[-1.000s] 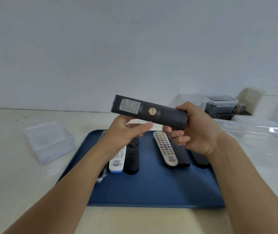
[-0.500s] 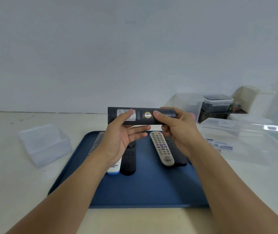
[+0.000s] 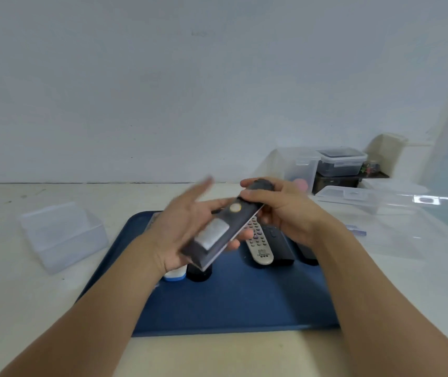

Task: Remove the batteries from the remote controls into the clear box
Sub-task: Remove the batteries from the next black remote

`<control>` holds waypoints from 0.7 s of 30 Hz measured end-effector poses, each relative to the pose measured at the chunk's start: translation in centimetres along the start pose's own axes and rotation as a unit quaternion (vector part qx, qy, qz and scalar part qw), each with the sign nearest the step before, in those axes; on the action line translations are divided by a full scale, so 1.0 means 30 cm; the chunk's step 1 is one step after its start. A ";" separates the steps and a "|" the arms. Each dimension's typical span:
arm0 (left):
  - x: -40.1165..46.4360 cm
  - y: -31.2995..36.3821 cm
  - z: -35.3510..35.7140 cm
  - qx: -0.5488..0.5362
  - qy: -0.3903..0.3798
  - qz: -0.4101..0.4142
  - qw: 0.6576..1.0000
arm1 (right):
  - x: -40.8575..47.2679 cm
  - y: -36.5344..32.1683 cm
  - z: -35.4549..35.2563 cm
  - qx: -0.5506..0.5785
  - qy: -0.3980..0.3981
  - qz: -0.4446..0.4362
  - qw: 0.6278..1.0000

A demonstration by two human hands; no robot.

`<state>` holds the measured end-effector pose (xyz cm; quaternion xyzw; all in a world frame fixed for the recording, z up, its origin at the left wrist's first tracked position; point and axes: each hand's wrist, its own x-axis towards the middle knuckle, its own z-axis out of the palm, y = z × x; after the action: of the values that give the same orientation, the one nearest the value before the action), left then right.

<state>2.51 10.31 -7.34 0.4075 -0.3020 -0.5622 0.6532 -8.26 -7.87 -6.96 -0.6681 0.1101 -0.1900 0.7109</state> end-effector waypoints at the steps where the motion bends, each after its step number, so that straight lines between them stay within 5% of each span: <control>1: 0.011 -0.015 0.009 0.071 0.056 0.001 0.996 | 0.003 0.011 0.013 -0.062 0.033 -0.015 0.997; 3: 0.027 -0.037 0.009 0.156 0.135 0.014 0.978 | 0.005 0.026 0.027 -0.132 0.085 -0.045 0.987; 6: 0.034 -0.042 0.010 0.204 0.182 0.045 0.961 | 0.006 0.011 0.012 -0.066 0.157 -0.053 0.984; 11: 0.041 -0.040 0.021 0.194 0.192 0.092 0.958 | -0.013 -0.044 -0.058 0.022 0.172 0.101 0.980; 16: 0.040 -0.035 0.020 0.202 0.205 0.105 0.952 | -0.029 -0.030 -0.052 -0.261 0.130 0.195 0.937; 19: 0.041 -0.038 0.015 0.208 0.201 0.104 0.952 | -0.029 -0.019 -0.051 -0.474 0.235 0.111 0.841; 21: 0.042 -0.041 0.011 0.216 0.195 0.104 0.951 | -0.025 -0.029 -0.030 -0.513 0.288 -0.023 0.808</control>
<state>1.85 8.95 -8.34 0.6069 -0.3239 -0.3216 0.6506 -9.41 -8.39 -6.24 -0.8528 0.3756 -0.3057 0.1958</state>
